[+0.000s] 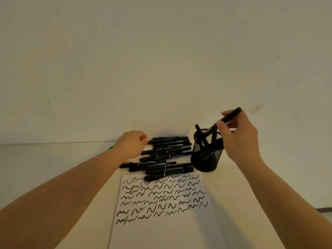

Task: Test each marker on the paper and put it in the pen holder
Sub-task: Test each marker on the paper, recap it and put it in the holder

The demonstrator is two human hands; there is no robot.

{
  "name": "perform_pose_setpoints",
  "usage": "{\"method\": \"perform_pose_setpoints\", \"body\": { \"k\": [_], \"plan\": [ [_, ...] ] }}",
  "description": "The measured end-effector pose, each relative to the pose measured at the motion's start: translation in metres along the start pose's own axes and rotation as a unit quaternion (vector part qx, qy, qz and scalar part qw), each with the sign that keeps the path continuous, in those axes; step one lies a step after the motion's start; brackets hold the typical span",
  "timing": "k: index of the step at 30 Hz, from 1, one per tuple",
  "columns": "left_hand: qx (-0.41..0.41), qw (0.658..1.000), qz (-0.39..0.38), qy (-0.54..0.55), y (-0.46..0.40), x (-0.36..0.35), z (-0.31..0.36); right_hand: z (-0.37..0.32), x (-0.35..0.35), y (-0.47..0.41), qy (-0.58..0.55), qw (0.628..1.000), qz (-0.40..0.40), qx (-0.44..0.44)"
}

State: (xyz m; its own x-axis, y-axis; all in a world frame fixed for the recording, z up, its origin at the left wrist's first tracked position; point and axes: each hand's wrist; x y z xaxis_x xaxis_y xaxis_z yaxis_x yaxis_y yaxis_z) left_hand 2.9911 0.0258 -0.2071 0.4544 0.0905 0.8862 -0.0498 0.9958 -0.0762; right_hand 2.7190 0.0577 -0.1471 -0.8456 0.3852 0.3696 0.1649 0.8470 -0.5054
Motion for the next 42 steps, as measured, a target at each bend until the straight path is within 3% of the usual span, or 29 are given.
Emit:
{"method": "perform_pose_setpoints", "body": {
  "k": [4,14,24,27,30,33,35,38,40,42],
  "plan": [
    [0.014,1.0,-0.016,-0.018,-0.023,-0.012,-0.013,0.019,-0.006,-0.001,0.046,0.999,-0.022,-0.015],
    [-0.01,0.999,-0.02,-0.047,-0.036,-0.031,-0.021,0.027,-0.018,-0.004,0.23,0.967,-0.074,0.08],
    [-0.014,0.999,0.018,-0.046,-0.037,-0.036,-0.026,0.023,-0.022,-0.012,0.413,0.894,-0.124,0.125],
    [-0.015,0.997,0.044,-0.056,-0.029,-0.029,-0.031,0.018,-0.021,-0.012,0.418,0.888,-0.145,0.123],
    [0.001,0.997,0.081,-0.004,-0.014,-0.015,-0.032,0.008,-0.014,-0.008,0.424,0.884,-0.107,0.166],
    [-0.01,0.995,0.072,0.072,0.009,0.002,-0.02,-0.008,-0.009,0.008,0.359,0.899,-0.014,0.25],
    [-0.033,0.991,0.053,0.116,0.032,0.012,-0.009,-0.022,-0.011,0.028,0.276,0.931,-0.003,0.238],
    [-0.064,0.984,0.026,0.166,0.076,0.024,0.006,-0.041,-0.021,0.065,0.113,0.984,-0.121,0.064],
    [-0.084,0.976,0.015,0.198,0.108,0.026,0.015,-0.047,-0.029,0.089,-0.015,0.972,-0.226,-0.064],
    [-0.098,0.974,-0.001,0.204,0.137,0.027,0.019,-0.052,-0.035,0.113,-0.146,0.94,-0.276,-0.139]
  ]
}}
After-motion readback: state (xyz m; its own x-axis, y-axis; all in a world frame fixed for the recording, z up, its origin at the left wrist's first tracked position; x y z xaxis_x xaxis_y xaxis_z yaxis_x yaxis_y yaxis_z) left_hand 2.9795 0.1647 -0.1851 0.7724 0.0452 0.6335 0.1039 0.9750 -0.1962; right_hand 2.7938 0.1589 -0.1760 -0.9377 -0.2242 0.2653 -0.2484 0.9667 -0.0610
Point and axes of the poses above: each hand's wrist, its own y-axis away from the middle knuckle, its own x-axis out of the back of the hand, z = x × y, and after that the axes turned 1 degree about y, right-handed
